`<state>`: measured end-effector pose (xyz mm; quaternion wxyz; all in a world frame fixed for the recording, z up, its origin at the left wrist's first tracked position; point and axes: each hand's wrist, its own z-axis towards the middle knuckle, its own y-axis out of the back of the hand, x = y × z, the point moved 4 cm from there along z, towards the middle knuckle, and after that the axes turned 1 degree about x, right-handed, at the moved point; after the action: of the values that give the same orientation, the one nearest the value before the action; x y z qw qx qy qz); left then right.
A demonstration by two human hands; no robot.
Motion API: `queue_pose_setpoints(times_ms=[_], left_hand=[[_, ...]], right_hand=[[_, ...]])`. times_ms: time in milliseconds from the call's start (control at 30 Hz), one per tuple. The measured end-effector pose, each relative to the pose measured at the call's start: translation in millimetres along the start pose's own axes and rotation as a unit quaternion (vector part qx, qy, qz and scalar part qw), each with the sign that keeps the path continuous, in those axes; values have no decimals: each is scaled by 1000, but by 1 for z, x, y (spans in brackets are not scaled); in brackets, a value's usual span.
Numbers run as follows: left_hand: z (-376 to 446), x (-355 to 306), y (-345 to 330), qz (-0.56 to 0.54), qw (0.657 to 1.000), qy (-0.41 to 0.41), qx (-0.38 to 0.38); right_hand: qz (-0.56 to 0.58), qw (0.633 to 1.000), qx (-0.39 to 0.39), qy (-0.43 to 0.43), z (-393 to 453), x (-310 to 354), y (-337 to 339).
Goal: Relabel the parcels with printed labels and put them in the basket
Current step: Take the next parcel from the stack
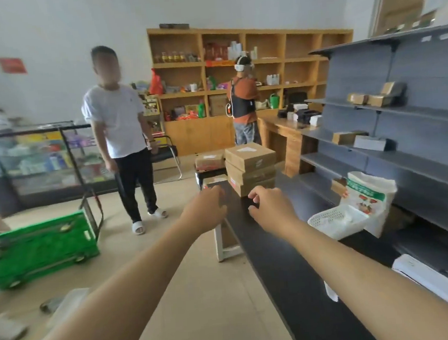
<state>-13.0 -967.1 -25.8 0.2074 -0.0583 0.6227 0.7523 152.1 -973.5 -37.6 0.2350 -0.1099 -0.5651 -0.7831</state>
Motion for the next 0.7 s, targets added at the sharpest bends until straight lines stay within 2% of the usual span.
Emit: queue_pose_setpoints(times_ms=[167, 333, 567, 700], left_hand=[[30, 92, 12, 5, 995, 97, -13], [86, 177, 11, 22, 990, 137, 7], [215, 278, -2, 33, 992, 115, 47], [307, 304, -3, 27, 996, 74, 41]], right_hand=[[30, 997, 50, 48, 79, 40, -72], [37, 992, 99, 68, 160, 63, -144], [13, 995, 94, 38, 287, 74, -217], [12, 999, 49, 2, 360, 67, -227]])
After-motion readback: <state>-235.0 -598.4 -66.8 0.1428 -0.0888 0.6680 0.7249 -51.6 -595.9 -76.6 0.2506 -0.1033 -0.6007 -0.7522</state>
